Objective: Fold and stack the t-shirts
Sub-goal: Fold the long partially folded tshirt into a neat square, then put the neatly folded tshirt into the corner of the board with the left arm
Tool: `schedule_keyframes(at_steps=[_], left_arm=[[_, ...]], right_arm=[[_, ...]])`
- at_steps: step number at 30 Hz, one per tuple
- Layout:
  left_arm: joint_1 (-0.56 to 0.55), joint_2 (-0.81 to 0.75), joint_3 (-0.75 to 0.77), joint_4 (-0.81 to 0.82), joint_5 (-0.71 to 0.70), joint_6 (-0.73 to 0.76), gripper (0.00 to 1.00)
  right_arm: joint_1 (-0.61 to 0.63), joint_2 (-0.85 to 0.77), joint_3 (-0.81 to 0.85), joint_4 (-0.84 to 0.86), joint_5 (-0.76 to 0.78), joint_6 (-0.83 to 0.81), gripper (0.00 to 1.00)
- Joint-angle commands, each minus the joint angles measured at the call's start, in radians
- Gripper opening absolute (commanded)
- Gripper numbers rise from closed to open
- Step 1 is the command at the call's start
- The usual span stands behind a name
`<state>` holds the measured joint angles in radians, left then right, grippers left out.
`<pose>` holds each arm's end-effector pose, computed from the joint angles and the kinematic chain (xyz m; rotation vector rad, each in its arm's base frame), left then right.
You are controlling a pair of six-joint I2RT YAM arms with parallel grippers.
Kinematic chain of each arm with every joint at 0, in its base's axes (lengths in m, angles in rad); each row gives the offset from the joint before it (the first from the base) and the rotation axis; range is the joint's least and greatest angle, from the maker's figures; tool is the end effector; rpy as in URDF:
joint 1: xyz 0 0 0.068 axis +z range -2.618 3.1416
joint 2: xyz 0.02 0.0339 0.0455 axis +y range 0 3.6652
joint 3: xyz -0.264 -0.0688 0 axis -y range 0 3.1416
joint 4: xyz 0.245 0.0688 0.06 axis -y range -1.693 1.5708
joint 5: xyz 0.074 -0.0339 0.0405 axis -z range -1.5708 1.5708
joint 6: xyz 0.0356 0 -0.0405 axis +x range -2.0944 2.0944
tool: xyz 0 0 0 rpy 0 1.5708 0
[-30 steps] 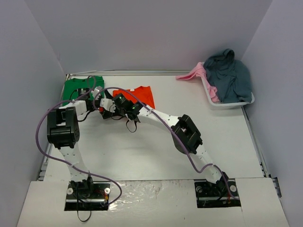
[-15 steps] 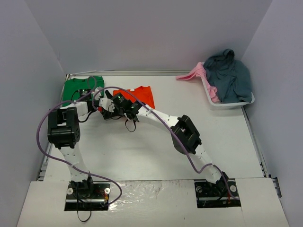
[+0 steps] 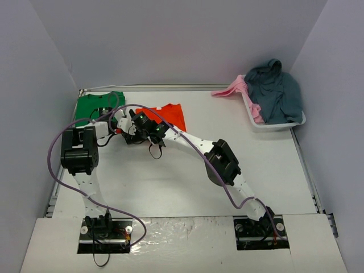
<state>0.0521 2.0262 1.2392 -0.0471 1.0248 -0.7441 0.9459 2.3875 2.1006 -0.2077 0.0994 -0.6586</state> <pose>0.4147 -0.0088 0.1509 -0.4405 2.3630 -1.5505 0.3309 0.4527 0.2305 -1.4403 1.4778 0.0747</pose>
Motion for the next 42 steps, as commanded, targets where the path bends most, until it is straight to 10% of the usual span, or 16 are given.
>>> schedule_keyframes(at_steps=[1, 6, 11, 13, 16, 20, 22, 23, 27, 37, 42], left_arm=[[-0.012, 0.015, 0.055, -0.040, 0.017, 0.034, 0.94], [-0.017, 0.043, 0.077, -0.046, 0.049, 0.045, 0.97], [-0.017, 0.063, 0.068, 0.027, 0.093, -0.001, 0.53], [-0.015, 0.069, 0.065, 0.067, 0.106, -0.018, 0.20], [-0.015, 0.074, 0.065, 0.087, 0.116, -0.041, 0.03], [-0.015, 0.066, 0.063, 0.090, 0.124, -0.046, 0.02], [-0.015, 0.059, 0.062, 0.090, 0.127, -0.038, 0.02], [-0.014, 0.054, 0.063, 0.086, 0.127, -0.029, 0.02], [-0.008, 0.052, 0.109, -0.097, 0.120, 0.083, 0.02], [0.009, 0.081, 0.262, -0.402, 0.054, 0.374, 0.02], [0.006, 0.104, 0.361, -0.591, -0.054, 0.508, 0.02]], right_arm=[[0.011, 0.007, 0.065, 0.031, 0.008, 0.005, 0.00], [0.014, 0.016, 0.079, 0.025, 0.011, 0.004, 0.00], [0.017, 0.018, 0.072, 0.024, 0.013, 0.001, 0.00], [0.017, 0.016, 0.068, 0.021, 0.013, -0.001, 0.00], [0.017, 0.015, 0.061, 0.021, 0.016, -0.003, 0.00], [0.019, 0.015, 0.045, 0.021, 0.028, -0.004, 0.00], [0.021, 0.013, 0.033, 0.021, 0.039, -0.004, 0.29], [0.021, 0.007, 0.023, 0.022, 0.040, -0.004, 0.60], [0.025, -0.123, -0.101, 0.014, 0.019, 0.016, 0.98], [-0.059, -0.646, -0.706, -0.119, -0.179, 0.012, 1.00], [-0.348, -0.760, -0.849, -0.186, -0.227, -0.018, 1.00]])
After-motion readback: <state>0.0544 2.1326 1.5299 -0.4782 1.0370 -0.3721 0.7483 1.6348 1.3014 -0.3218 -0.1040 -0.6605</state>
